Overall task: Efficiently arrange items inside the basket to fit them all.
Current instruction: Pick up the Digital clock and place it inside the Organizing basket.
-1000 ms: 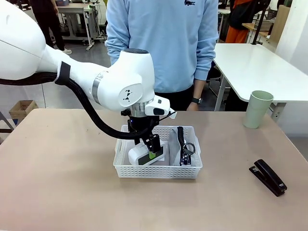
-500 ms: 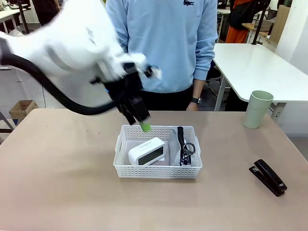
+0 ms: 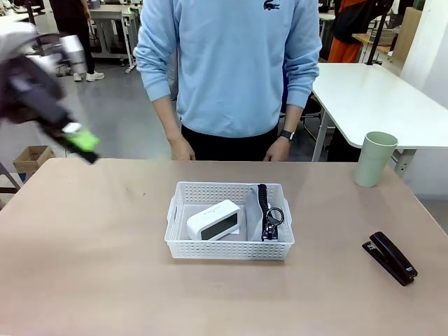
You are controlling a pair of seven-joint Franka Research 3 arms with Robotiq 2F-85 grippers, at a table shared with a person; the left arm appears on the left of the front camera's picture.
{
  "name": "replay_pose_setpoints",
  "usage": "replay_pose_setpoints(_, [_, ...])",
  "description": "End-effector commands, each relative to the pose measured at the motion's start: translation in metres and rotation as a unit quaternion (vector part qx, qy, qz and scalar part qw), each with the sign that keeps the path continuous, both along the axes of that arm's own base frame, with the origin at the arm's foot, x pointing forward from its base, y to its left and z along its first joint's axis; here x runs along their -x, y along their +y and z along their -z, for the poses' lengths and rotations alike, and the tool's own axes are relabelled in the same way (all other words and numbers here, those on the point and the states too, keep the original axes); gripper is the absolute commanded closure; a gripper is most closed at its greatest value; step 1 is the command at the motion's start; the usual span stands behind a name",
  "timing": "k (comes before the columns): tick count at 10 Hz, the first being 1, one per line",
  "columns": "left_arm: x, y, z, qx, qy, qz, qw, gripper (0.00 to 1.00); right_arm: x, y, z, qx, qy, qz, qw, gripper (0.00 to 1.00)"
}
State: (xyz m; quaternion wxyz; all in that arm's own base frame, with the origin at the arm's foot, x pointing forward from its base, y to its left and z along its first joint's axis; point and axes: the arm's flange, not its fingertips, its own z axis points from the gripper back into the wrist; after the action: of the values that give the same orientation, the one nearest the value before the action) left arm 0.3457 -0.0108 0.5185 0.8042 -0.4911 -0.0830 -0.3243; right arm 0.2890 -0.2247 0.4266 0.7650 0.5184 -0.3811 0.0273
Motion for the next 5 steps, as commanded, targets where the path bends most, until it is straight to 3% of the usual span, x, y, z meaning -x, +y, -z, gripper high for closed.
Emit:
replay_pose_setpoints(1, [0.02,0.07,0.034,0.111,0.01,-0.114,0.987,0.0,-0.002,0.0,-0.001,-0.003,-0.019,0.004,1.0,0.0])
replay_pose_setpoints(2, [0.042,0.108,0.063,0.179,0.014,-0.179,0.967,0.0,-0.002,0.0,-0.001,-0.003,-0.019,0.004,1.0,0.0])
replay_pose_setpoints(4, [0.067,0.144,0.11,0.311,0.028,-0.232,0.921,0.0,-0.002,0.0,-0.001,-0.003,-0.019,0.004,1.0,0.0])
replay_pose_setpoints(5, [0.066,0.143,0.123,0.305,0.038,-0.264,0.914,0.0,-0.002,0.0,-0.001,-0.003,-0.019,0.004,1.0,0.0])
